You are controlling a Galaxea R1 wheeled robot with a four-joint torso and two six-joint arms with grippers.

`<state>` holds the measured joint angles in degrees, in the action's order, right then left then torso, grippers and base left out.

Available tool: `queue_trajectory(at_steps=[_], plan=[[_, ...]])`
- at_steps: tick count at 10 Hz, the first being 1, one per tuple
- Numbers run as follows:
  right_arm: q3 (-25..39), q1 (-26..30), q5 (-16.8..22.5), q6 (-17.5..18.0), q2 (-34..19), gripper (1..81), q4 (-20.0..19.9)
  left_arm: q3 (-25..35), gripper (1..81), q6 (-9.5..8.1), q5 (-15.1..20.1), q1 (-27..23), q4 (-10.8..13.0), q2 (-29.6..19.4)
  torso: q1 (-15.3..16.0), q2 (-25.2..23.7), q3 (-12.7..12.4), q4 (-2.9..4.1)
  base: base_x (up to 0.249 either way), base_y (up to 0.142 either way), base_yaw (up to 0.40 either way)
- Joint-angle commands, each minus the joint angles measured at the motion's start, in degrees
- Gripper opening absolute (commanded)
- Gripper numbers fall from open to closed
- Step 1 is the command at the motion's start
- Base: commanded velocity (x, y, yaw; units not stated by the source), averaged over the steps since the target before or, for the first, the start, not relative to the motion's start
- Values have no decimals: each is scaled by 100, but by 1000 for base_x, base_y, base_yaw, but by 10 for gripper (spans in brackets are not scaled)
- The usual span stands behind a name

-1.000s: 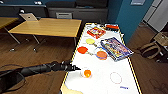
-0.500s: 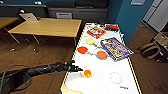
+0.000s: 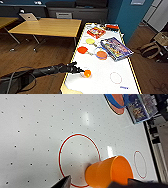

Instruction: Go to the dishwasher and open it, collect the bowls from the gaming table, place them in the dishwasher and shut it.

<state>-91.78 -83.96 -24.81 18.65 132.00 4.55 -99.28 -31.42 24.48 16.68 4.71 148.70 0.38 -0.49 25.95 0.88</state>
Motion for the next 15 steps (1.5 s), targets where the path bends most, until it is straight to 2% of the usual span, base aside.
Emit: queue_trajectory(at_steps=[1,7,12,13,14,15], plan=[[91,76,310,-19,-171,10,222,-56,811,13,145,-679,-40,108,0,0,0,0,0,0,0],[30,93,380,7,-136,10,222,-205,811,13,154,-591,12,247,0,0,0,0,0,0,0],[-137,137,415,51,-66,10,222,-347,811,47,154,-160,22,345,2,0,0,0,0,0,0],[-190,146,424,51,-31,10,222,-338,10,100,154,-107,39,336,2,0,0,0,0,0,0],[-259,172,484,59,21,10,222,-303,10,153,154,-63,204,336,2,0,0,0,0,0,0],[-286,198,573,60,48,10,222,-190,10,153,154,-72,224,284,2,0,0,0,0,0,0]])
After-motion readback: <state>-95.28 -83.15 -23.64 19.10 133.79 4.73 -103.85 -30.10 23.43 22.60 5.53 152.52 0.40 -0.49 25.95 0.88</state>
